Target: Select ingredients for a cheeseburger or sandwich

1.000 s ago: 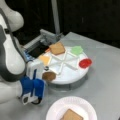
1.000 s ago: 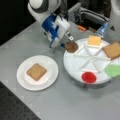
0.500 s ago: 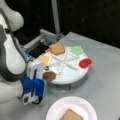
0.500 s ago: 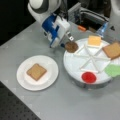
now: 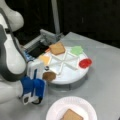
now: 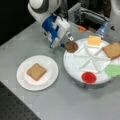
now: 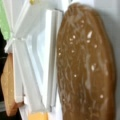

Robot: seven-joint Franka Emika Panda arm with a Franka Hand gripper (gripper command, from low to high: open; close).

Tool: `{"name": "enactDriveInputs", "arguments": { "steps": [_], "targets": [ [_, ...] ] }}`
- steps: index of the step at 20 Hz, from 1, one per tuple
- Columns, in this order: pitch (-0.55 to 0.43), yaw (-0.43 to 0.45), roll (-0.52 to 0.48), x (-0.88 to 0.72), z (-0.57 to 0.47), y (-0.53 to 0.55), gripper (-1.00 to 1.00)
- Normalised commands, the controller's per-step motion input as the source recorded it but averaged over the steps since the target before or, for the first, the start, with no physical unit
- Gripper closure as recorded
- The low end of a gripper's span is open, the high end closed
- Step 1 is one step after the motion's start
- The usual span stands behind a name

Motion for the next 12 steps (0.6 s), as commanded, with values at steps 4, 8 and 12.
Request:
{"name": "enactDriveInputs", "arguments": {
  "steps": [4,8,12],
  "targets": [
    [-0.113,0.093,0.188,0.25,-0.15,-0.21,1.0],
    [-0.114,0.09,0.184,0.26,-0.15,-0.19,1.0],
    [-0.113,0.09,0.186,0.26,-0.15,-0.19,1.0]
  ]
}}
